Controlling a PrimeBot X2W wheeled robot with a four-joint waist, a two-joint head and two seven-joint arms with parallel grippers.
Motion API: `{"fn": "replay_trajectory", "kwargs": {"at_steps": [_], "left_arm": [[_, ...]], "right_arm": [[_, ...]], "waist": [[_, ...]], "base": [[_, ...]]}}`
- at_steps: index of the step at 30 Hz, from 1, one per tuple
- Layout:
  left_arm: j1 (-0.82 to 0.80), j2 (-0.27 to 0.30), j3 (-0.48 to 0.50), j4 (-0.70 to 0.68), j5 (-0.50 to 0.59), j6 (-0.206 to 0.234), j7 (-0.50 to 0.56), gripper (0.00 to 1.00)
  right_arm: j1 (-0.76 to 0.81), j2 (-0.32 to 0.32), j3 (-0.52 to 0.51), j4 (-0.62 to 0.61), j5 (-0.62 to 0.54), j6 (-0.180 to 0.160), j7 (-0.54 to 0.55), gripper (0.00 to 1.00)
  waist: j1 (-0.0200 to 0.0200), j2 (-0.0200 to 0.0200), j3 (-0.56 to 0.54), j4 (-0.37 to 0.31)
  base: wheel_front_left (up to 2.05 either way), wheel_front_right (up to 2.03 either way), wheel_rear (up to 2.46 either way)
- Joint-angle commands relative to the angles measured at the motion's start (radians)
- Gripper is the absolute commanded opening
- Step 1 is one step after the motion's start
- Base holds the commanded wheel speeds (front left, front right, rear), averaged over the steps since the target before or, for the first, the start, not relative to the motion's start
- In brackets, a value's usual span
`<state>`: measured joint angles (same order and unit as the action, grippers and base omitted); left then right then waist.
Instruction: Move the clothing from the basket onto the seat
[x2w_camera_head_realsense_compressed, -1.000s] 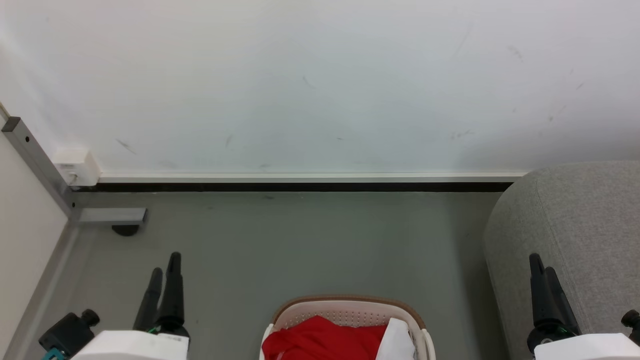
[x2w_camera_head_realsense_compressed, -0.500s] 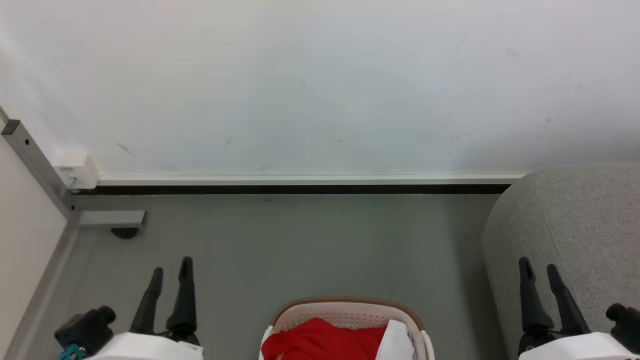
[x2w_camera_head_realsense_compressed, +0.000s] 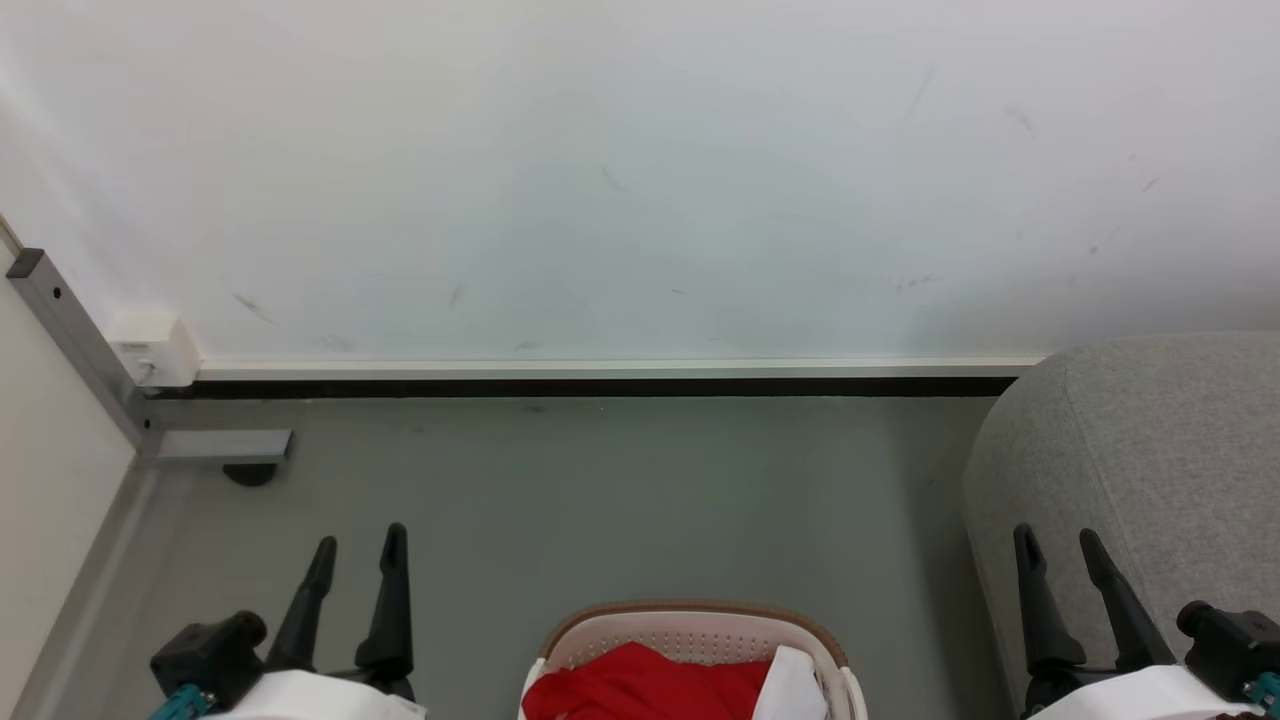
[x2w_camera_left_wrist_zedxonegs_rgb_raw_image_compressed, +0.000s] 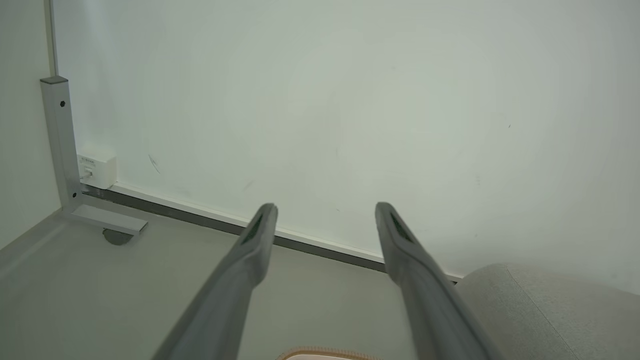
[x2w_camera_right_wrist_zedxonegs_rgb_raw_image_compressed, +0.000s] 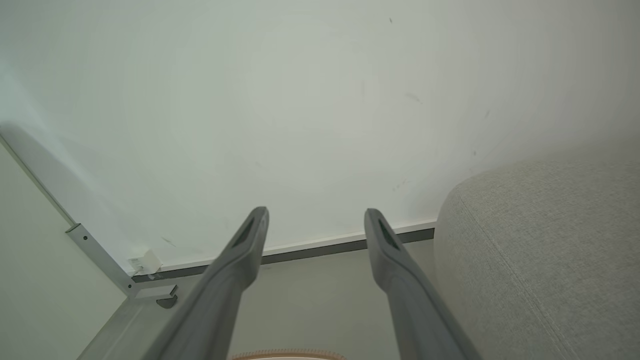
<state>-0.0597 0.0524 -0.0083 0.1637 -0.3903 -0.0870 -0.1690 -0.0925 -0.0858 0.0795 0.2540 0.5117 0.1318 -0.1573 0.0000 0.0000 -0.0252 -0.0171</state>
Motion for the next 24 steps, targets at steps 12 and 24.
{"fn": "replay_trajectory", "kwargs": {"at_steps": [12,24], "left_arm": [[0.003,0.015,-0.014,0.013,0.119,-0.001,-0.036,1.0],[0.0,0.015,-0.024,0.033,0.201,-0.008,-0.062,1.0]], "right_arm": [[0.008,0.01,-0.001,-0.019,-0.132,-0.002,0.01,1.0],[0.009,0.021,-0.001,-0.013,-0.224,-0.002,0.0,1.0]], "waist": [[0.0,0.0,-0.004,-0.002],[0.0,0.0,-0.006,-0.008]], "base": [[0.0,0.0,0.0],[0.0,0.0,0.0]]}}
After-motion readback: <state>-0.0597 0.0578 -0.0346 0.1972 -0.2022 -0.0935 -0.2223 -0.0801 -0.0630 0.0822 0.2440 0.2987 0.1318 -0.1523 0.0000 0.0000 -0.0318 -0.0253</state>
